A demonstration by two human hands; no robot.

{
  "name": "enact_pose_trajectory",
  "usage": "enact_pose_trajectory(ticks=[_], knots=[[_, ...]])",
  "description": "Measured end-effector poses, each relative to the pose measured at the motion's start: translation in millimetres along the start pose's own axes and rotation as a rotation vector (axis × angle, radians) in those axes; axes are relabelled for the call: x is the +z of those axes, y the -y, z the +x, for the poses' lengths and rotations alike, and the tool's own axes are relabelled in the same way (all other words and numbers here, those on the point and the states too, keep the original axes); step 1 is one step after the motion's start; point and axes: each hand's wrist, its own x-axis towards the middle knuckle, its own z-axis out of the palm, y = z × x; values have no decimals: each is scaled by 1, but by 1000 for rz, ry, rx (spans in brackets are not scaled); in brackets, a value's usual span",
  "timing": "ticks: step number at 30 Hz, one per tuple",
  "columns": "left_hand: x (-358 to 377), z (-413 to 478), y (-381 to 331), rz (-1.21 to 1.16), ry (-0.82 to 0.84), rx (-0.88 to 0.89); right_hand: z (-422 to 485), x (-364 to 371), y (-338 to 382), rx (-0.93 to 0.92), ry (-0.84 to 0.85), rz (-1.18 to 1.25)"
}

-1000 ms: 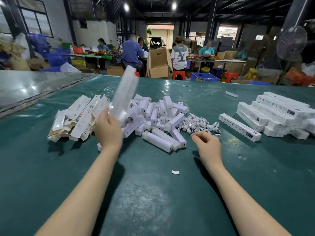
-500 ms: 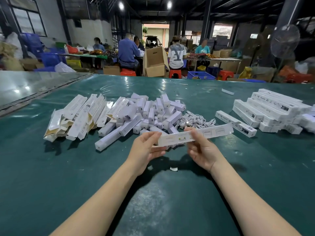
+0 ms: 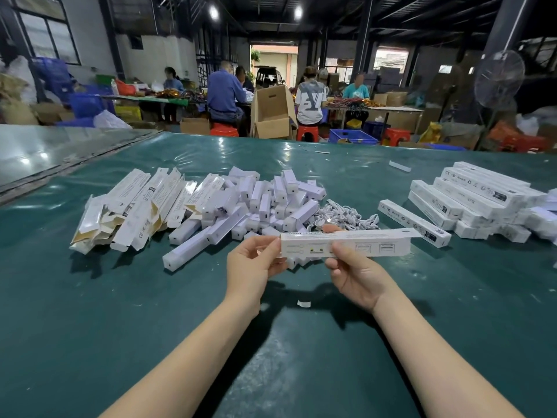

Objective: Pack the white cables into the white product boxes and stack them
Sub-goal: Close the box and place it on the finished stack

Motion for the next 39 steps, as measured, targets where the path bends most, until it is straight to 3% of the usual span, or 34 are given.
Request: enact_pose_trajectory(ticks=[7,13,16,27,30,34,39], knots=[[4,-3,-3,122,-26,101,-2,-1,3,45,-79,55],[4,-2,-12,-315,-12,-159,-1,3,3,35,-68,93],[5,-3,-16,-415,60,-180,-3,-2,6,9,-72,79],[11,-8,-10,-184,33,-153,-3,-2,4,-22,94,82],[8,-7,-9,-36,11,-38,3,3,-1,-50,30,126],[7,-6,-6,-18,6,-42,4,2,-1,-25,-140,75],[6,-5,-7,-91,-1,-50,3,1,2,-13,-67,96]])
